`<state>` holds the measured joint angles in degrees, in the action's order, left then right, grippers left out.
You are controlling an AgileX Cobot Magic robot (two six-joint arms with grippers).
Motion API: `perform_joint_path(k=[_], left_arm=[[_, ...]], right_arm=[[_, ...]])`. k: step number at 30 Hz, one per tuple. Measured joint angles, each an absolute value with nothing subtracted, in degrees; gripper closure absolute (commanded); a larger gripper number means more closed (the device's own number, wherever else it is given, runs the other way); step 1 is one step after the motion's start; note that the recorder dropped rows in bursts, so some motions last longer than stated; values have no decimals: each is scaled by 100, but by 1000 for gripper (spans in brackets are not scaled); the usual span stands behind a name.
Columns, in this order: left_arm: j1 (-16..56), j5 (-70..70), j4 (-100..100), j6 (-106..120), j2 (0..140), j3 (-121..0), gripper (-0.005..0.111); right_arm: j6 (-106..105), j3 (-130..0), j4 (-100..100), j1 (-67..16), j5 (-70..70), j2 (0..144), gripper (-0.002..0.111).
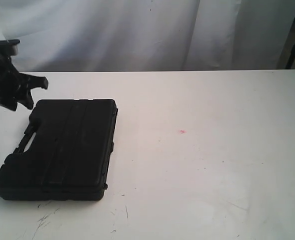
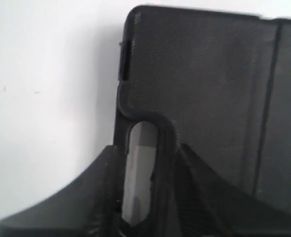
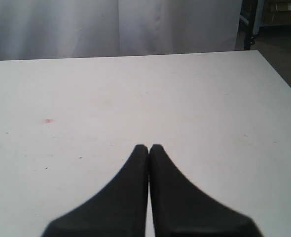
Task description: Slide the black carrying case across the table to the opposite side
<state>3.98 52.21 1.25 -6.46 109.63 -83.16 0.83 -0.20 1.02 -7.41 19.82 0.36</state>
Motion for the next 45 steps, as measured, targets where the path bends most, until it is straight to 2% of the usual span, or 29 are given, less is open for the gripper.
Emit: perform_joint_path(k=[2,8,15,22,28,34,45], left_arm=[[442,5221,287,-596,10612,-8316,106],[890,4964,307,-394,9545,-8197,107],[1498,3770,364,-500,7828,-6566,107],[1519,2935,364,-672,5525,-4638,107],[1519,2905,375,-672,4224,-3633,107],[1519,2897,-94,-672,3644,-3355,107],[1519,3183,-529,-684,3571,-3355,107]], right_arm=[[83,-20,102,-741,1982,36,108],[83,-20,102,-741,1982,36,108],[83,-20,102,-741,1982,36,108],[83,-20,102,-741,1982,36,108],[83,-20,102,-741,1982,36,108],[83,-20,102,-741,1982,36,108],[83,-20,102,-741,1982,36,108]])
